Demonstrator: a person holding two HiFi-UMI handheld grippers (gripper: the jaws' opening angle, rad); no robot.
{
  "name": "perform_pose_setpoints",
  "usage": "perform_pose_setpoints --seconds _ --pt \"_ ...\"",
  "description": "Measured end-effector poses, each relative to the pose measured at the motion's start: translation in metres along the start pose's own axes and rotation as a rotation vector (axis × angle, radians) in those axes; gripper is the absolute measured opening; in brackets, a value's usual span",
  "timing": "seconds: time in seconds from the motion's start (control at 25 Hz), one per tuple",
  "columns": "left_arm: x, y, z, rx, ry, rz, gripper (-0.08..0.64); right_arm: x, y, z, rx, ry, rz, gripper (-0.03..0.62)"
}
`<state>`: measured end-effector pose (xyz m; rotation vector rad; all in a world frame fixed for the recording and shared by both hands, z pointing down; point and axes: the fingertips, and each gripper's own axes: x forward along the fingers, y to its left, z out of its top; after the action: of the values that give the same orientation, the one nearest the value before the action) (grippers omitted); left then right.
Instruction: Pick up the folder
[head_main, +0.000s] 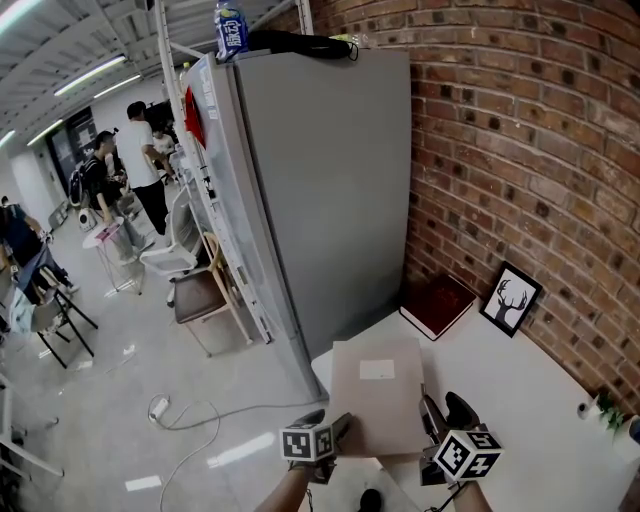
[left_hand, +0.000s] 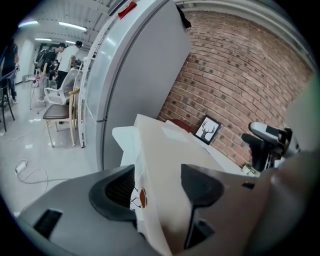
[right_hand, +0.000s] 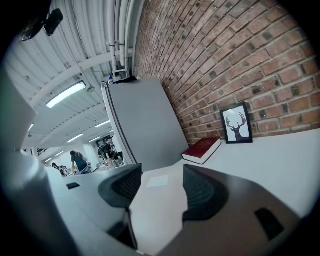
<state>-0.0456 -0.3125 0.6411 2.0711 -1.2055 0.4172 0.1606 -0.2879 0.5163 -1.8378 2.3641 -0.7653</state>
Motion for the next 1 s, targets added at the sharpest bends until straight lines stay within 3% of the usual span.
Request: perform_pose_setpoints --seconds 0.24,0.56,1.0 --pt "0.003 -0.001 -0.003 0.001 0.035 -0.037 0.265 0.006 -0.003 -0.01 0.006 0.031 0.001 0.249" --pt "0.005 0.0 -0.005 0.001 0.06 -0.047 0.253 0.038 -0.016 -0.027 -0.06 0.131 0.002 0.249" --pt "0.006 -0.001 -0.004 0.003 0.058 -0.028 0.249 0.091 -0.053 -0.055 -0.002 0.27 -0.051 0.262"
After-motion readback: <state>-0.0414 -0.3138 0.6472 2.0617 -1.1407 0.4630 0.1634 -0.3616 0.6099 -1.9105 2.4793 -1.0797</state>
